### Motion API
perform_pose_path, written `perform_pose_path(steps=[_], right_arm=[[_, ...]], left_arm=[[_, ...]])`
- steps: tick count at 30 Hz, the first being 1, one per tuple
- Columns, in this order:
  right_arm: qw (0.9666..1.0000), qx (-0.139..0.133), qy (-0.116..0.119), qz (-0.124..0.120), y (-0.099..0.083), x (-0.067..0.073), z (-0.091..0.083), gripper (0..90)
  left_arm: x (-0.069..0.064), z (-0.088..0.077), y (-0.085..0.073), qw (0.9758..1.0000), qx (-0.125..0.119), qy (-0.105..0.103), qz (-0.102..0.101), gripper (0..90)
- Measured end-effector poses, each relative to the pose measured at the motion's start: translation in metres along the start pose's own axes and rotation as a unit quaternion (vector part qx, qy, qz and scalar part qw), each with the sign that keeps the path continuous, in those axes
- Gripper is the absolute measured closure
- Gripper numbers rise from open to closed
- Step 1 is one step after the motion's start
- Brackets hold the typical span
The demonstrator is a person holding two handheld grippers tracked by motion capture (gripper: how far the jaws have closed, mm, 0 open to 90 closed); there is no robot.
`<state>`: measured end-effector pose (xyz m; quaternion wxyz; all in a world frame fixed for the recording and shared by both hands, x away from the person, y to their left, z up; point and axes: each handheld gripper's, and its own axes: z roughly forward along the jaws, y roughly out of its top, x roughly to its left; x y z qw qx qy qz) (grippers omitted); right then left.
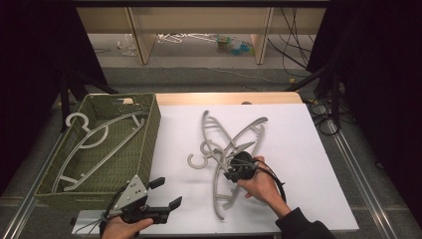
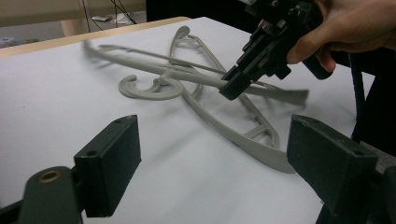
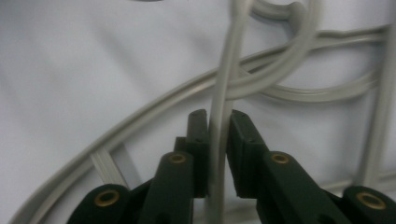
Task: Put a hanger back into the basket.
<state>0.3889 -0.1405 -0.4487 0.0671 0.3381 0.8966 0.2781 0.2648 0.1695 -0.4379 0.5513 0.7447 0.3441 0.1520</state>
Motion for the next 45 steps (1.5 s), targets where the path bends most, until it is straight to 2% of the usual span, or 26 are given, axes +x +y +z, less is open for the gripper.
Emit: perform_pose_path(steps=[2,3,5,6,11,14,15,16,17,19,21,22,23,26,30,33,34,35,36,37,38,40,41,42,43,45], right_arm=[[0.9994,0.004,0.002,-0.033,-0.001,-0.002,-0.005,82.1],[0.9982,0.009,0.015,-0.058,-0.003,-0.003,-0.009,82.2],[0.997,0.015,0.019,-0.073,-0.004,-0.003,-0.011,82.1],[0.9945,0.017,0.032,-0.098,-0.007,-0.006,-0.014,82.3],[0.9888,0.015,0.058,-0.137,-0.013,-0.01,-0.022,82.3],[0.9808,0.018,0.093,-0.171,-0.019,-0.012,-0.036,82.4],[0.9808,0.018,0.093,-0.171,-0.019,-0.012,-0.036,82.4],[0.9766,0.021,0.104,-0.187,-0.021,-0.011,-0.041,82.4],[0.9766,0.021,0.104,-0.187,-0.021,-0.011,-0.041,82.4],[0.9731,0.022,0.112,-0.2,-0.021,-0.008,-0.046,82.4],[0.9698,0.022,0.119,-0.212,-0.022,-0.006,-0.05,82.3],[0.9663,0.022,0.129,-0.222,-0.024,-0.001,-0.055,82.3],[0.965,0.022,0.132,-0.226,-0.025,0.0,-0.056,82.3],[0.9636,0.022,0.136,-0.229,-0.027,0.003,-0.059,82.3],[0.9603,0.022,0.146,-0.237,-0.03,0.007,-0.064,82.3],[0.9576,0.023,0.154,-0.243,-0.03,0.009,-0.065,82.2],[0.9564,0.025,0.157,-0.245,-0.03,0.009,-0.065,82.2],[0.9558,0.023,0.158,-0.247,-0.03,0.009,-0.066,82.2],[0.9558,0.023,0.158,-0.247,-0.03,0.009,-0.066,82.2],[0.9559,0.025,0.155,-0.248,-0.03,0.01,-0.067,82.3],[0.9559,0.025,0.155,-0.248,-0.03,0.01,-0.067,82.3],[0.9551,0.023,0.157,-0.25,-0.03,0.011,-0.067,82.2],[0.9551,0.023,0.157,-0.25,-0.03,0.011,-0.067,82.2],[0.9552,0.022,0.157,-0.25,-0.03,0.011,-0.067,82.2],[0.9545,0.023,0.159,-0.251,-0.031,0.011,-0.068,82.2],[0.9548,0.022,0.162,-0.248,-0.031,0.01,-0.068,82.2]], left_arm=[[0.0,-0.001,0.0,1.0,0.001,0.004,0.004,17.6],[0.002,-0.001,0.001,0.9998,0.004,0.004,0.022,17.8],[0.001,0.0,0.0,0.9999,0.005,0.007,0.014,18.1],[0.001,0.0,0.0,0.9997,0.011,0.012,0.02,18.8],[0.001,0.006,0.001,0.9995,0.013,0.011,0.025,20.0],[-0.001,0.015,0.004,0.9974,0.033,0.014,0.063,21.0],[-0.001,0.018,0.006,0.9966,0.038,0.012,0.072,21.0],[-0.002,0.024,0.009,0.9945,0.053,0.006,0.09,21.8],[-0.002,0.024,0.009,0.9945,0.053,0.006,0.09,23.6],[-0.002,0.031,0.017,0.9862,0.09,0.003,0.139,27.6],[-0.004,0.038,0.024,0.9802,0.11,-0.002,0.165,27.8],[-0.005,0.042,0.027,0.9778,0.11,-0.001,0.178,29.2],[-0.006,0.046,0.027,0.9774,0.107,-0.004,0.182,30.0],[-0.002,0.058,0.03,0.9684,0.128,-0.015,0.214,30.8],[0.003,0.07,0.028,0.9624,0.153,-0.023,0.223,31.9],[0.004,0.078,0.025,0.9593,0.157,-0.032,0.233,35.5],[0.005,0.08,0.025,0.9565,0.16,-0.037,0.241,36.0],[0.005,0.086,0.024,0.9504,0.176,-0.05,0.251,38.2],[0.005,0.086,0.024,0.9504,0.176,-0.05,0.251,39.9],[0.004,0.093,0.024,0.9468,0.181,-0.055,0.26,40.4],[0.004,0.093,0.024,0.9468,0.181,-0.055,0.26,43.5],[0.001,0.1,0.023,0.9393,0.192,-0.069,0.276,49.0],[0.001,0.1,0.023,0.9393,0.192,-0.069,0.276,50.3],[0.0,0.102,0.023,0.9361,0.192,-0.074,0.285,50.3],[-0.002,0.104,0.023,0.9349,0.193,-0.083,0.286,55.5],[-0.006,0.107,0.026,0.9357,0.187,-0.096,0.283,60.9]])
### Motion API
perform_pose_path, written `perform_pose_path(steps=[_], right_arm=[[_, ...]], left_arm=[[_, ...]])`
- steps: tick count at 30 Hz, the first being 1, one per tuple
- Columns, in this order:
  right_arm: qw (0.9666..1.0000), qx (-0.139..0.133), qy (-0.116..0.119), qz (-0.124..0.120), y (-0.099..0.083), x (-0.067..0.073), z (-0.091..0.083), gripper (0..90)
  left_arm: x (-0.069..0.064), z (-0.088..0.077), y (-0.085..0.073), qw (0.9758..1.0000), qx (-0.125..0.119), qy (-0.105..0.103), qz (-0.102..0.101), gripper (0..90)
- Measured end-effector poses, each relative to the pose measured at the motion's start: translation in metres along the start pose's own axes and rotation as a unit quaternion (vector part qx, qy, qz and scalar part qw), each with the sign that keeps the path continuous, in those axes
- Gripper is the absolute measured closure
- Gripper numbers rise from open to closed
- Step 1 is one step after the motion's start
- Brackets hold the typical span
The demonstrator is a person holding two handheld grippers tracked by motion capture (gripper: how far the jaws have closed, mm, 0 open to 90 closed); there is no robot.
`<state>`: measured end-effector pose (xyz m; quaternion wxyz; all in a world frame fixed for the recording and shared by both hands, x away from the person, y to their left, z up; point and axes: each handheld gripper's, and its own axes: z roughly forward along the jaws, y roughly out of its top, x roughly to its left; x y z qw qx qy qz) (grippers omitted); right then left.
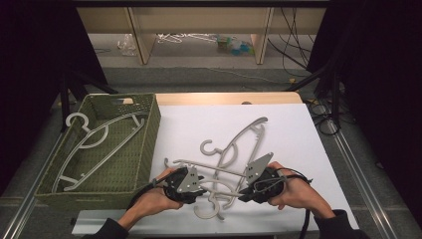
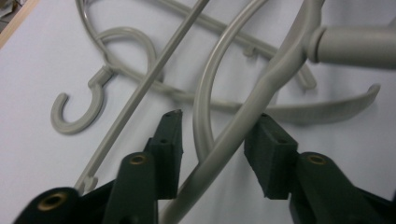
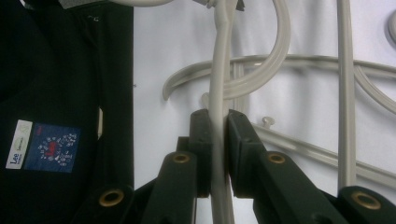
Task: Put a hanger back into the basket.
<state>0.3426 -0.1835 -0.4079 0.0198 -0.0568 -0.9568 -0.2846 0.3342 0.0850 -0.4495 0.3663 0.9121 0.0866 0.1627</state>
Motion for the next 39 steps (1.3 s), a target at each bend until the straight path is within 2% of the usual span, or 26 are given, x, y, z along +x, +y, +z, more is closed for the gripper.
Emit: perform_pose_path(steps=[3,5,6,8,12,13,15,16,17,18,19,21,22,23,24,25,26,27,28,29,31,33,35,37,39], right_arm=[[1.0,0.0,-0.003,0.002,-0.001,0.0,0.0,82.2],[1.0,-0.004,-0.003,0.004,-0.003,-0.002,-0.002,82.2],[1.0,-0.004,-0.003,0.004,-0.003,-0.002,-0.002,82.2],[0.9999,-0.007,-0.012,0.007,-0.003,-0.002,-0.003,82.1],[0.9994,-0.015,-0.028,0.015,-0.004,-0.006,-0.006,80.0],[0.9985,-0.022,-0.044,0.022,-0.005,-0.008,-0.009,77.7],[0.9983,-0.025,-0.048,0.023,-0.005,-0.009,-0.01,76.5],[0.9968,-0.031,-0.067,0.032,-0.005,-0.011,-0.012,73.7],[0.996,-0.034,-0.075,0.036,-0.004,-0.012,-0.012,72.0],[0.9915,-0.055,-0.104,0.056,-0.004,-0.015,-0.014,64.3],[0.9915,-0.055,-0.104,0.056,-0.004,-0.015,-0.014,64.3],[0.9845,-0.078,-0.137,0.078,-0.003,-0.018,-0.017,59.7],[0.9817,-0.082,-0.153,0.08,-0.002,-0.019,-0.02,57.5],[0.9777,-0.09,-0.172,0.081,-0.001,-0.02,-0.023,54.3],[0.97,-0.105,-0.199,0.092,0.001,-0.02,-0.028,48.4],[0.9681,-0.116,-0.199,0.098,0.001,-0.02,-0.032,47.5],[0.9681,-0.116,-0.199,0.098,0.001,-0.02,-0.032,47.5],[0.9645,-0.131,-0.201,0.11,0.001,-0.02,-0.035,45.9],[0.9624,-0.14,-0.202,0.116,0.001,-0.02,-0.039,44.0],[0.961,-0.139,-0.203,0.127,0.001,-0.018,-0.041,43.1],[0.9588,-0.141,-0.211,0.127,0.0,-0.015,-0.042,42.1],[0.9588,-0.146,-0.209,0.125,-0.002,-0.011,-0.04,42.0],[0.9582,-0.144,-0.208,0.134,-0.005,-0.006,-0.037,41.8],[0.9599,-0.145,-0.199,0.134,-0.012,0.0,-0.032,42.0],[0.9605,-0.144,-0.195,0.137,-0.016,0.003,-0.028,42.0]], left_arm=[[-0.001,0.0,0.003,0.9998,0.0,0.004,0.017,62.4],[-0.003,-0.001,0.006,0.9991,0.003,0.013,0.041,65.4],[-0.003,-0.001,0.006,0.9991,0.003,0.013,0.041,66.3],[-0.004,-0.003,0.01,0.9966,0.009,0.027,0.078,67.9],[-0.004,-0.004,0.015,0.9955,0.009,0.038,0.086,70.2],[-0.003,-0.005,0.017,0.9965,0.009,0.031,0.078,71.3],[-0.002,-0.007,0.019,0.9963,0.011,0.035,0.078,71.8],[-0.002,-0.008,0.021,0.9961,0.011,0.038,0.079,73.1],[-0.003,-0.009,0.022,0.9965,0.011,0.035,0.075,73.9],[-0.002,-0.011,0.027,0.9973,0.008,0.034,0.065,76.3],[-0.002,-0.011,0.027,0.9973,0.008,0.034,0.065,77.2],[0.0,-0.013,0.032,0.9986,-0.001,0.03,0.044,78.0],[0.002,-0.015,0.033,0.999,-0.004,0.029,0.035,78.7],[0.003,-0.015,0.033,0.9995,-0.011,0.027,0.014,78.9],[0.007,-0.016,0.033,0.9994,-0.007,0.031,-0.009,78.9],[0.007,-0.016,0.033,0.9994,-0.007,0.031,-0.009,78.9],[0.01,-0.017,0.031,0.9992,-0.003,0.029,-0.027,78.9],[0.013,-0.018,0.03,0.9983,-0.003,0.023,-0.054,78.9],[0.018,-0.02,0.027,0.997,-0.005,0.028,-0.072,78.9],[0.02,-0.022,0.026,0.9961,-0.009,0.027,-0.083,78.9],[0.028,-0.027,0.023,0.9932,-0.014,0.027,-0.112,78.9],[0.033,-0.032,0.02,0.9912,-0.015,0.026,-0.129,78.9],[0.037,-0.037,0.019,0.9879,-0.025,0.024,-0.151,78.9],[0.04,-0.043,0.019,0.9863,-0.027,0.031,-0.16,78.9],[0.043,-0.053,0.02,0.983,-0.036,0.032,-0.177,78.9]])
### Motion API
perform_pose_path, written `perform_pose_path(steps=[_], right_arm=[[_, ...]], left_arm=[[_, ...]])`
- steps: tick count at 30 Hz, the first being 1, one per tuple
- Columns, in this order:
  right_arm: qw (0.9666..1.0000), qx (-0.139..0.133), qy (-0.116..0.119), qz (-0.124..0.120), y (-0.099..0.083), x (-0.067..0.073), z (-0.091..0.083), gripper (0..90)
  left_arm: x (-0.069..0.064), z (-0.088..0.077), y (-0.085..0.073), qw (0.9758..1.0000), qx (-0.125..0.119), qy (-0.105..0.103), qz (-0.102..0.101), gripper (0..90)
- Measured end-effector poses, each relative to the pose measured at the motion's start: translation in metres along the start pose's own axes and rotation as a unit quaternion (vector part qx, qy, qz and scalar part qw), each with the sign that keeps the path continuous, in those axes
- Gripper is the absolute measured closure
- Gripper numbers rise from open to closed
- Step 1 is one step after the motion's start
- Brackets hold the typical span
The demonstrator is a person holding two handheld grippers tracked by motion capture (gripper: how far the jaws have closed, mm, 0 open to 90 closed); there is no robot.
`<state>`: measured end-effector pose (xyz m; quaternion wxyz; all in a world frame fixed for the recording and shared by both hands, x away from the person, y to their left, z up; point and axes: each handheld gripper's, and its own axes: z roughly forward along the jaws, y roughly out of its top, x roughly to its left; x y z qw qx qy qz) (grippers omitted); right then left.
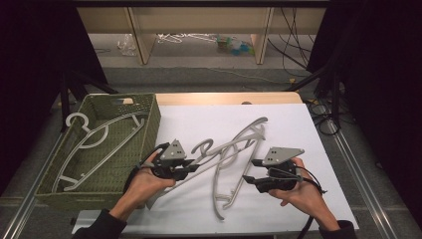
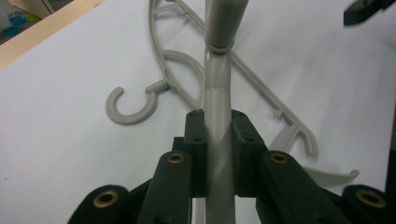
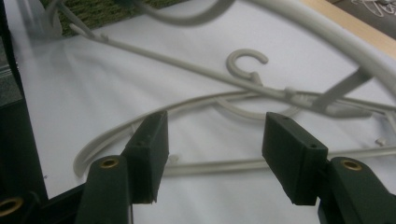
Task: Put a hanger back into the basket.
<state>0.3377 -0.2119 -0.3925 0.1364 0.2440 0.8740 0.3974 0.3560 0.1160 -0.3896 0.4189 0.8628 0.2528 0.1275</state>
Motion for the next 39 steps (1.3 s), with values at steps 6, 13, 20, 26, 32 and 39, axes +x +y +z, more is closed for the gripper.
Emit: perform_pose_path(steps=[6,13,20,26,32,39], right_arm=[[0.9999,0.004,0.003,0.012,-0.013,0.004,-0.001,40.6],[0.9997,0.008,0.002,0.022,-0.019,0.005,0.004,35.8],[0.9995,0.013,0.005,0.029,-0.021,0.004,0.008,32.7],[0.9993,0.016,0.007,0.035,-0.021,0.007,0.008,32.6],[0.999,0.021,0.009,0.038,-0.022,0.006,0.011,32.2],[0.999,0.019,0.007,0.041,-0.023,0.005,0.012,30.3]], left_arm=[[0.004,-0.021,0.007,0.9982,-0.042,-0.003,-0.042,78.9],[0.012,-0.048,0.016,0.9945,-0.075,-0.012,-0.071,78.9],[0.014,-0.092,0.035,0.9901,-0.112,-0.007,-0.084,78.9],[0.027,-0.134,0.043,0.9902,-0.114,0.034,-0.074,78.9],[0.056,-0.16,0.033,0.9875,-0.113,0.087,-0.068,79.0],[0.097,-0.171,0.007,0.9831,-0.104,0.13,-0.077,79.0]])
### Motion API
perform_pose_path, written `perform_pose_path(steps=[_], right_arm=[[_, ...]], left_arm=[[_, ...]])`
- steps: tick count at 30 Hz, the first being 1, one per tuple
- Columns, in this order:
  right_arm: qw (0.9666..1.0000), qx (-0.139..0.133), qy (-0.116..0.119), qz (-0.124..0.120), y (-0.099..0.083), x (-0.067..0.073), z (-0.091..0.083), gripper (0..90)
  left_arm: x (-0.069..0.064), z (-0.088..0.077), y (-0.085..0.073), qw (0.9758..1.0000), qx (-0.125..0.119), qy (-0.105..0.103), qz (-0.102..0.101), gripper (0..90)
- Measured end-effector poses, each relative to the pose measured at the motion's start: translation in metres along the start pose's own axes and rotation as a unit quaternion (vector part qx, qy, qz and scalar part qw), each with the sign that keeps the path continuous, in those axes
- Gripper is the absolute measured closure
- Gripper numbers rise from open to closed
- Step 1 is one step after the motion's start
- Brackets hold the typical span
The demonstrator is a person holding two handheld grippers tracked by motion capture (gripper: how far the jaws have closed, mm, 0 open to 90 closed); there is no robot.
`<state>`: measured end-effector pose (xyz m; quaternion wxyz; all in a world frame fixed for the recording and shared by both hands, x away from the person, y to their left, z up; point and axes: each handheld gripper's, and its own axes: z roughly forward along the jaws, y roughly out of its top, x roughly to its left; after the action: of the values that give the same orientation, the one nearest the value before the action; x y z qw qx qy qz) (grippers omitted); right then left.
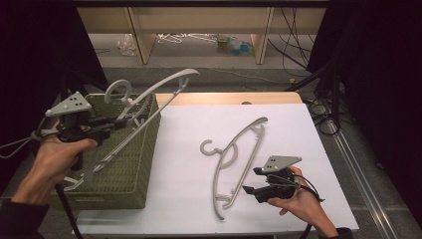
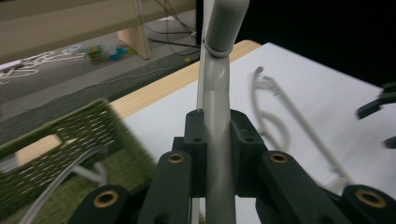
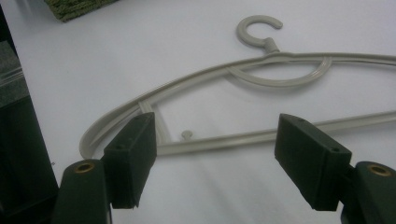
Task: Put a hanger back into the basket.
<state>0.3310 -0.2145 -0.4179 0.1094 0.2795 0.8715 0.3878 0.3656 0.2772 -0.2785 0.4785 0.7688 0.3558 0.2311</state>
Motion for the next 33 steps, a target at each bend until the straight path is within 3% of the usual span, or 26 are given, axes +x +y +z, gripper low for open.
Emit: perform_pose_path(steps=[6,8,14,17,25,29,32,33], right_arm=[[1.0,0.003,-0.001,0.004,-0.001,-0.001,0.001,29.3],[1.0,0.003,-0.001,0.004,0.0,-0.001,0.001,29.3],[1.0,0.003,0.0,0.005,-0.001,-0.001,0.001,29.3],[1.0,0.004,0.002,0.003,-0.001,-0.001,0.001,29.3],[1.0,0.005,-0.001,0.007,-0.002,-0.002,0.002,29.3],[1.0,0.004,-0.002,0.007,-0.001,-0.002,0.001,29.3],[1.0,0.004,-0.001,0.007,-0.001,-0.002,0.001,29.3],[1.0,0.005,-0.001,0.007,-0.001,-0.003,0.001,29.3]], left_arm=[[0.032,-0.003,-0.026,0.999,0.013,0.038,-0.02,79.0],[0.037,-0.004,-0.03,0.9986,0.014,0.044,-0.027,79.0],[0.058,-0.007,-0.048,0.9967,0.031,0.071,-0.023,79.0],[0.067,-0.007,-0.056,0.996,0.042,0.076,-0.02,79.0],[0.082,-0.01,-0.08,0.9937,0.064,0.084,-0.037,79.0],[0.086,-0.012,-0.086,0.9929,0.074,0.086,-0.035,79.0],[0.089,-0.012,-0.092,0.9918,0.079,0.087,-0.049,79.0],[0.091,-0.012,-0.094,0.9918,0.086,0.084,-0.045,79.0]])
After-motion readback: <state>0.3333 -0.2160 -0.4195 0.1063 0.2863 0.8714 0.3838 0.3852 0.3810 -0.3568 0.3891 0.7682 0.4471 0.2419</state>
